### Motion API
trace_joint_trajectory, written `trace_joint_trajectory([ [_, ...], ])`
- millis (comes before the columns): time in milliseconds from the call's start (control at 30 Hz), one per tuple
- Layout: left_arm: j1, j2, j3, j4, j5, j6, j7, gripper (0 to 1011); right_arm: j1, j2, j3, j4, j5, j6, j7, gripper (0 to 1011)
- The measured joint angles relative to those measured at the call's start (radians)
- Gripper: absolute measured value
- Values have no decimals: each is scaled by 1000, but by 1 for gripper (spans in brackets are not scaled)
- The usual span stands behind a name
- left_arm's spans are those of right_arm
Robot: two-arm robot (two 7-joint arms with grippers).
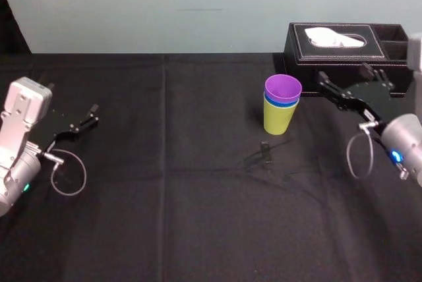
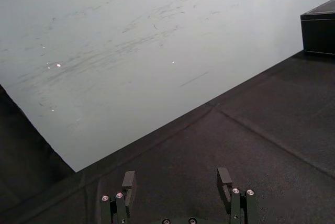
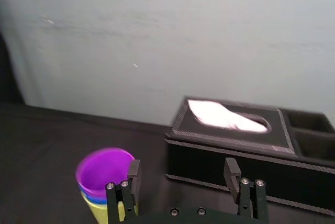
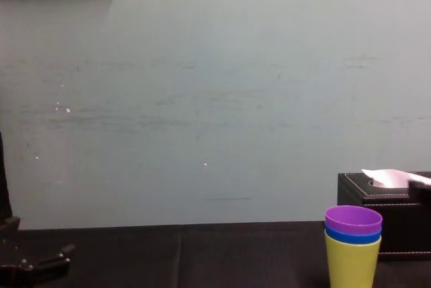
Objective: Stack the three plastic cups sequentially using one hand.
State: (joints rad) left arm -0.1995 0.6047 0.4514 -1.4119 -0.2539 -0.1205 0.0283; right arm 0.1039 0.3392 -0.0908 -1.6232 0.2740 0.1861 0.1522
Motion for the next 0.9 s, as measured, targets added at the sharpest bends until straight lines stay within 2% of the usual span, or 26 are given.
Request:
trace_joint_trajectory([
  [233, 0, 0, 0, 0, 0, 0, 0, 1011, -48, 6, 27, 6, -30, 22, -13, 1003],
  [500, 0, 0, 0, 0, 0, 0, 0, 1011, -92, 1, 18, 22, -68, 27, -1, 1003],
  [900, 0, 0, 0, 0, 0, 0, 0, 1011, -112, -16, 8, 31, -108, 45, 18, 1003],
])
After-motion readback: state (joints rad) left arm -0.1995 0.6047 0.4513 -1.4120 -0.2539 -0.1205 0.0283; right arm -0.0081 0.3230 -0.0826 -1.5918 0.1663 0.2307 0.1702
